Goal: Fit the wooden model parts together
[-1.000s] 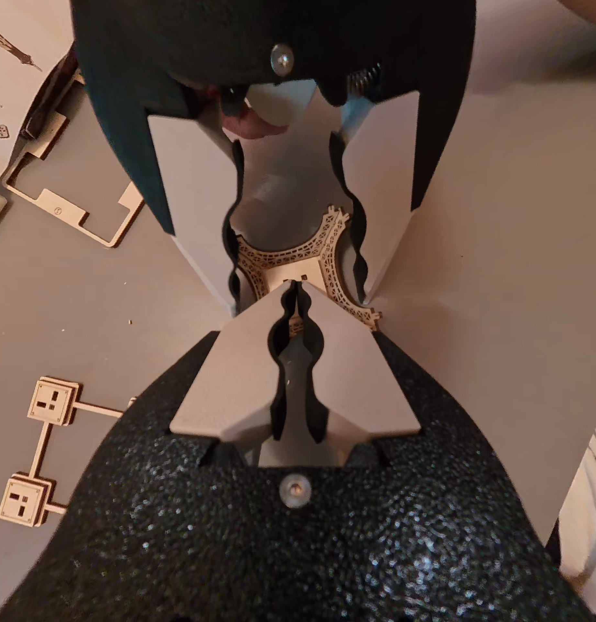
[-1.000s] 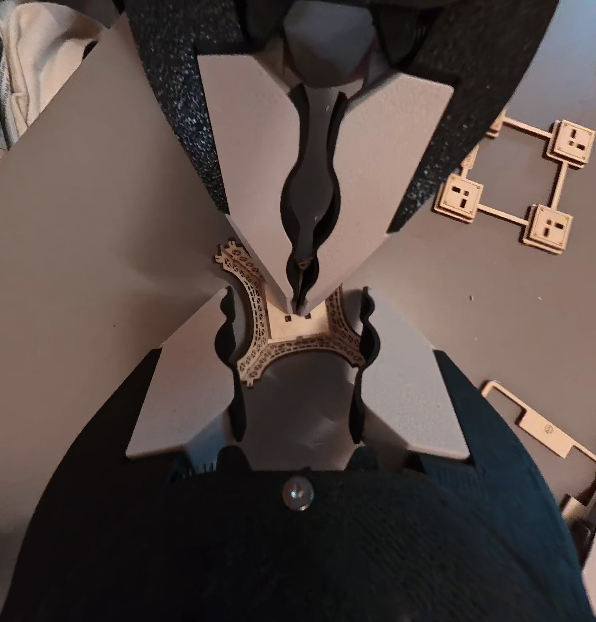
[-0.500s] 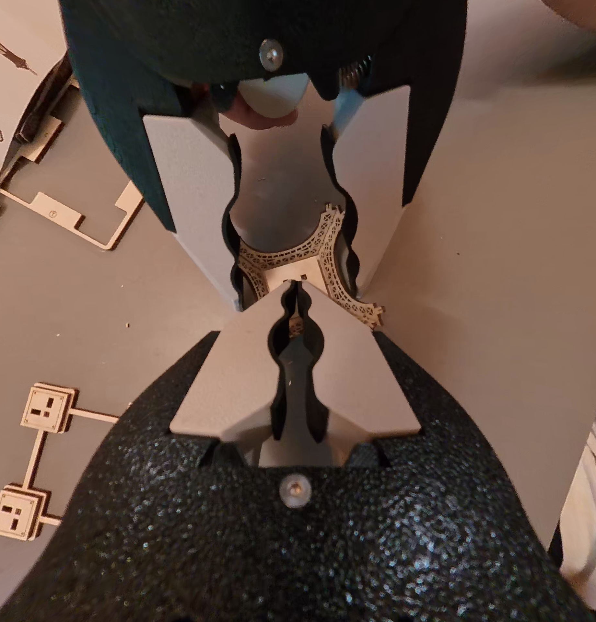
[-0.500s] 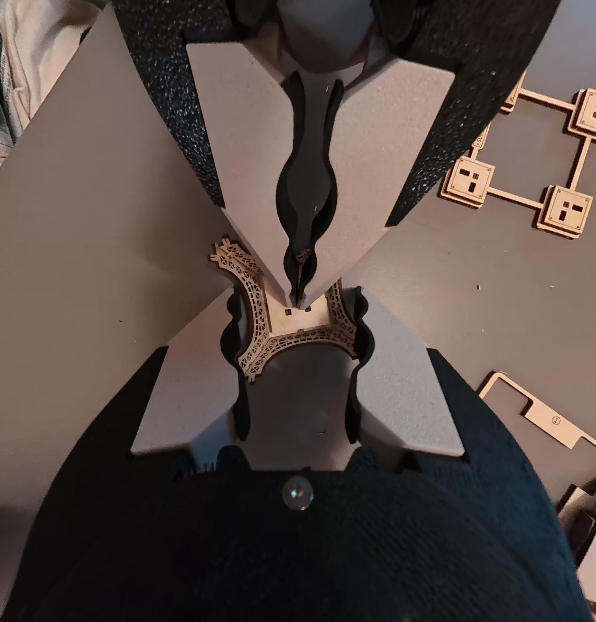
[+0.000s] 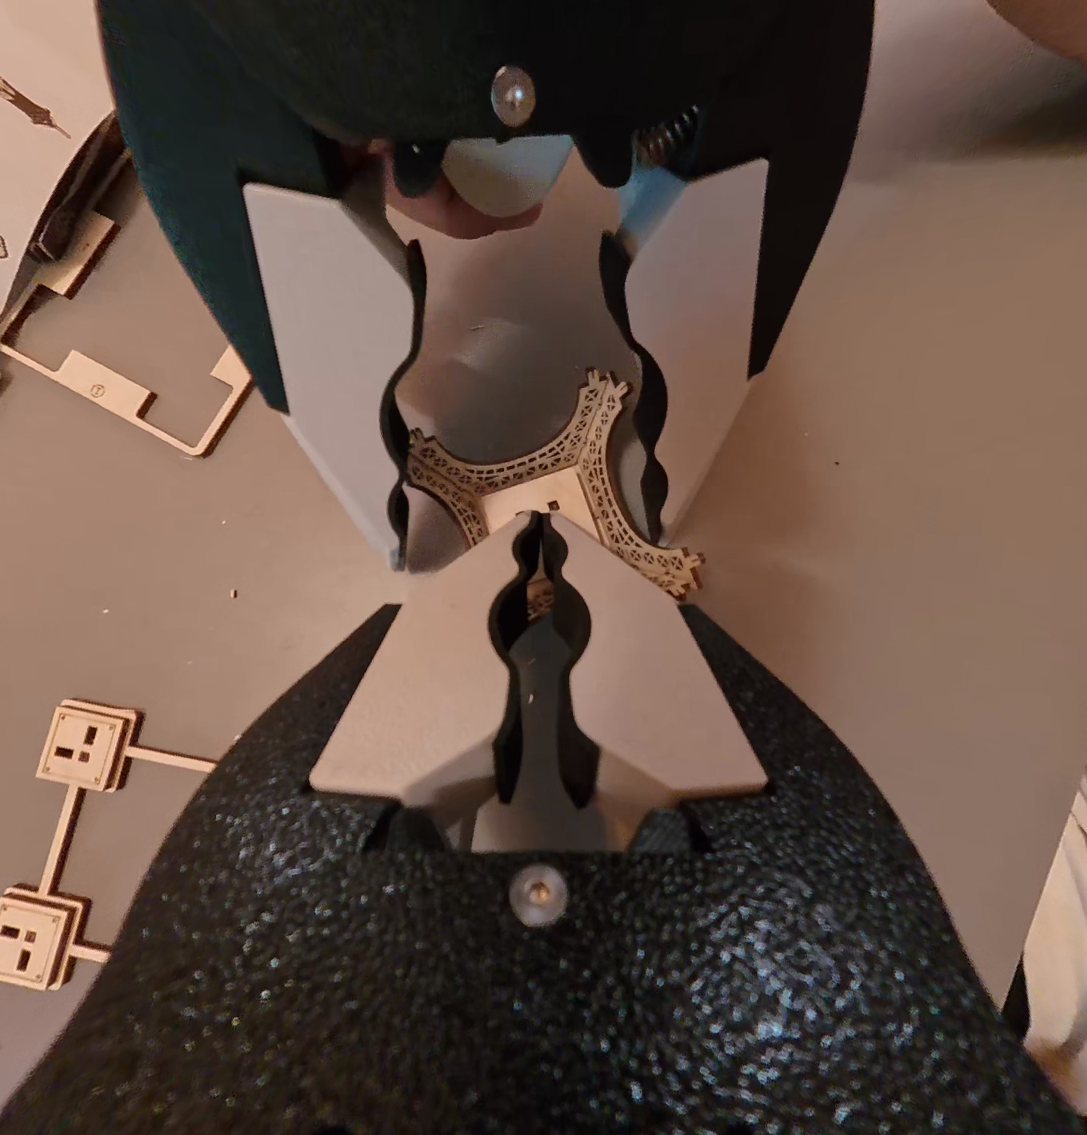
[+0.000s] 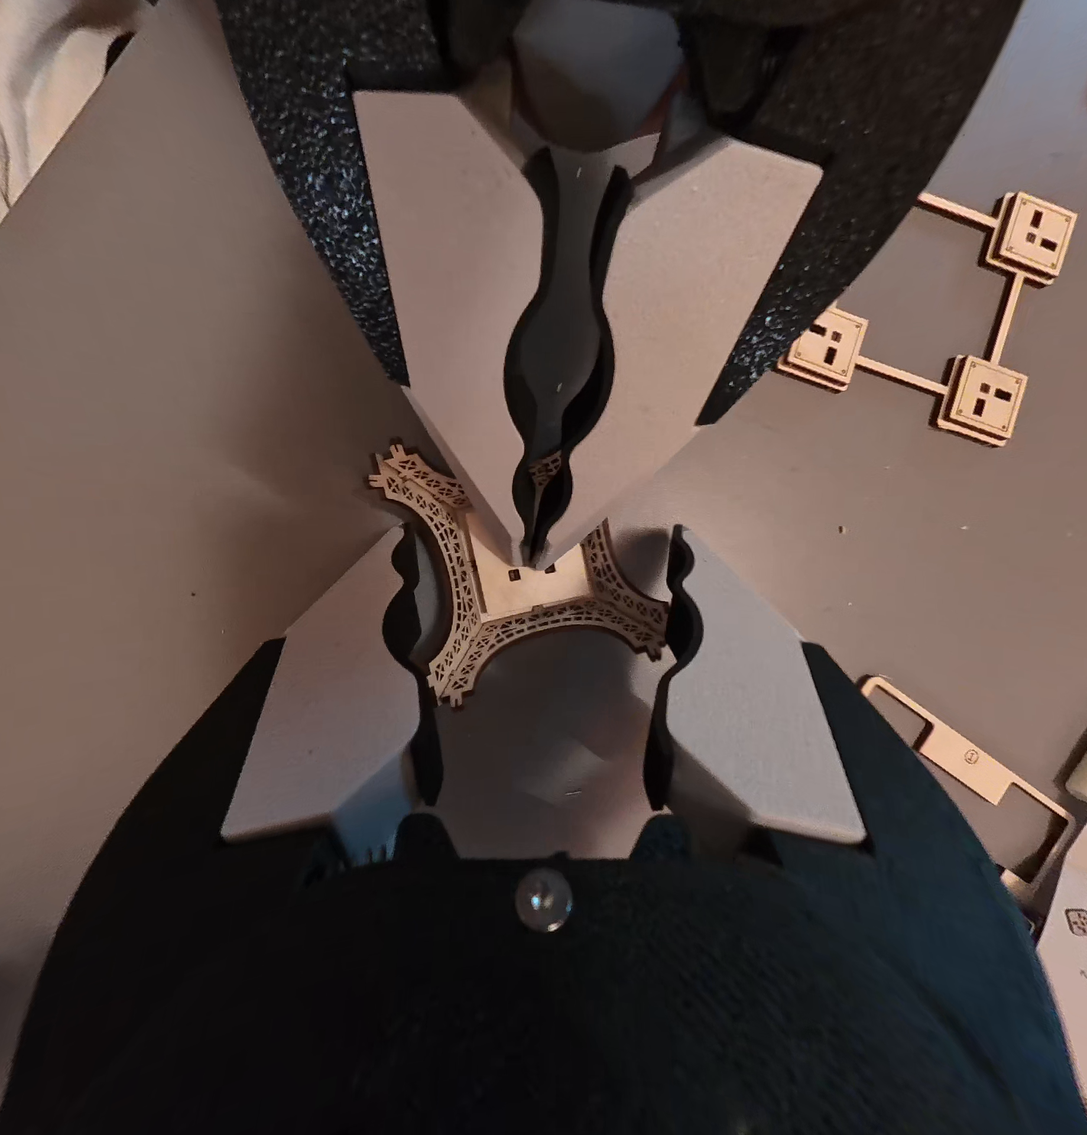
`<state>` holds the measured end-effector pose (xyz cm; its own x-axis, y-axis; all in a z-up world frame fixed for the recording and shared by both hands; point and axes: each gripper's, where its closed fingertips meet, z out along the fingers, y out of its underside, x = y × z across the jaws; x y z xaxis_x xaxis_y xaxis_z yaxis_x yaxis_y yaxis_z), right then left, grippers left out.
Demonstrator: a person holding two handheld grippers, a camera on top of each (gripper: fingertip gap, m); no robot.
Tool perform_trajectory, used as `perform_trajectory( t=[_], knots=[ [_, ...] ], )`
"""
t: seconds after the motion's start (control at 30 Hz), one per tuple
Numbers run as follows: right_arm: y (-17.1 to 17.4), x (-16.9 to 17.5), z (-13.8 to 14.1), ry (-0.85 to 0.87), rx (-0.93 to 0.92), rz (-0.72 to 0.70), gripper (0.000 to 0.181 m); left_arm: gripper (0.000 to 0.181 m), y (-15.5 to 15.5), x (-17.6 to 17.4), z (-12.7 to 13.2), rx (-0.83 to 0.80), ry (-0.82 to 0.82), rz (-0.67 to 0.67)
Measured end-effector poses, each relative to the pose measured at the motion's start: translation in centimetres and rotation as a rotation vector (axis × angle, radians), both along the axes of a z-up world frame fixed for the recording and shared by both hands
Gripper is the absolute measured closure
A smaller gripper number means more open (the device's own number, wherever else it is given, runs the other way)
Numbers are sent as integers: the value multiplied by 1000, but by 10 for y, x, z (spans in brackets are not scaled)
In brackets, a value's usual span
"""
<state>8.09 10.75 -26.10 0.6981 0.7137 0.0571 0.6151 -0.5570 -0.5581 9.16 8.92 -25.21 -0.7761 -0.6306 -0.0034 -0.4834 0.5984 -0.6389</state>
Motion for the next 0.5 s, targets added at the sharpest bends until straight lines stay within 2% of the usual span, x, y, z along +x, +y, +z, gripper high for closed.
perform_trajectory(
  t=[0.27,0.4,0.5],
  knots=[
    [-6,-1,-2,35,-52,7,107,181,0,0,0,1,-9,-8],
    [-9,3,0,15,-59,14,125,181,-1,0,0,-9,-10,-6],
    [-10,3,0,23,-52,15,125,181,-1,0,0,-11,-8,-7]
  ],
)
